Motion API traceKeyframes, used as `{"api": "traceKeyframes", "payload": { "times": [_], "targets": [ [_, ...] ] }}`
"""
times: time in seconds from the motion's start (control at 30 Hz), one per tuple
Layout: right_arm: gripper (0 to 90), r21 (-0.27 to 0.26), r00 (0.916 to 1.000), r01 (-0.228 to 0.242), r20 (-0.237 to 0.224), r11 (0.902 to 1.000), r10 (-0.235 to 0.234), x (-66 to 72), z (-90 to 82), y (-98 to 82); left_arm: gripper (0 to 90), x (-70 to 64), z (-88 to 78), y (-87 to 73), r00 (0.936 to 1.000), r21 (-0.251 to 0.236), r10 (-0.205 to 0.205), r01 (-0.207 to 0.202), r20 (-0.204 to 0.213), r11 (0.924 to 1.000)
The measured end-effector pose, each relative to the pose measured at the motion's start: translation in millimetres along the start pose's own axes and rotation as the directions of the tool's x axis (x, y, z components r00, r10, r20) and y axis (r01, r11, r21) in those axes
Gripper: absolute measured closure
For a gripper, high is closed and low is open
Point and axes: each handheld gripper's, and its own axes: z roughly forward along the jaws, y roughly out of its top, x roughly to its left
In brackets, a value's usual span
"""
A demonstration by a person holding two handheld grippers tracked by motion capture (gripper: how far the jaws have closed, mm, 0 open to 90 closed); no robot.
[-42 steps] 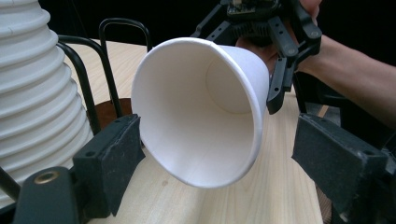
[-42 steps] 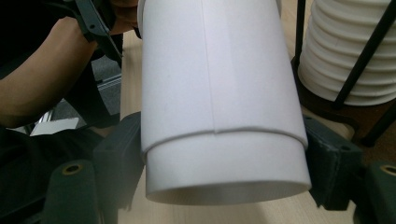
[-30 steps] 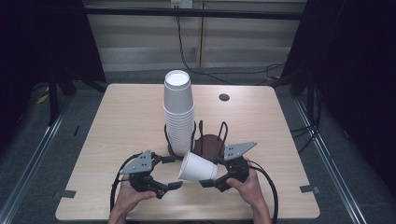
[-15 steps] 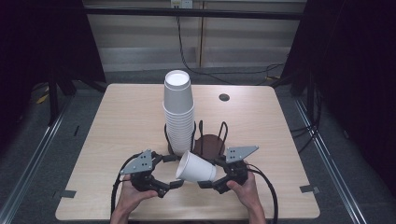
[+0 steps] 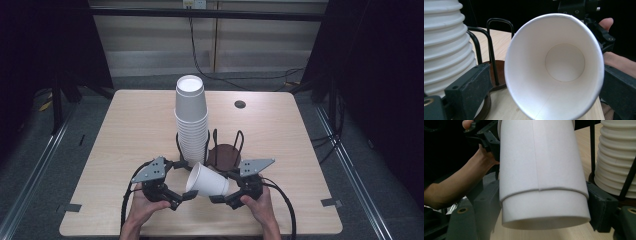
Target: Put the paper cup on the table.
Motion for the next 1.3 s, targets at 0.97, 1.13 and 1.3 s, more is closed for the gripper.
{"api": "traceKeyframes", "payload": {
  "times": [0.97,1.13,1.3],
  "targets": [
    [24.1,0.02,0.9996,0.027,-0.012,0.9994,-0.026,1.9,2.2,2.9,4.4,1.5,19.1,0.5,0.9955,0.016,-0.014,0.013,0.094,0.9998],
    [24.1,0.023,0.9996,0.027,-0.012,0.9994,-0.027,1.6,2.4,2.5,4.6,2.3,19.8,0.8,0.9942,0.009,-0.018,0.017,0.106,0.9998],
    [24.0,0.027,0.9995,0.029,-0.013,0.9992,-0.028,1.7,2.2,2.7,4.6,3.4,22.0,1.7,0.9924,0.011,-0.025,0.024,0.121,0.9996]
  ]
}}
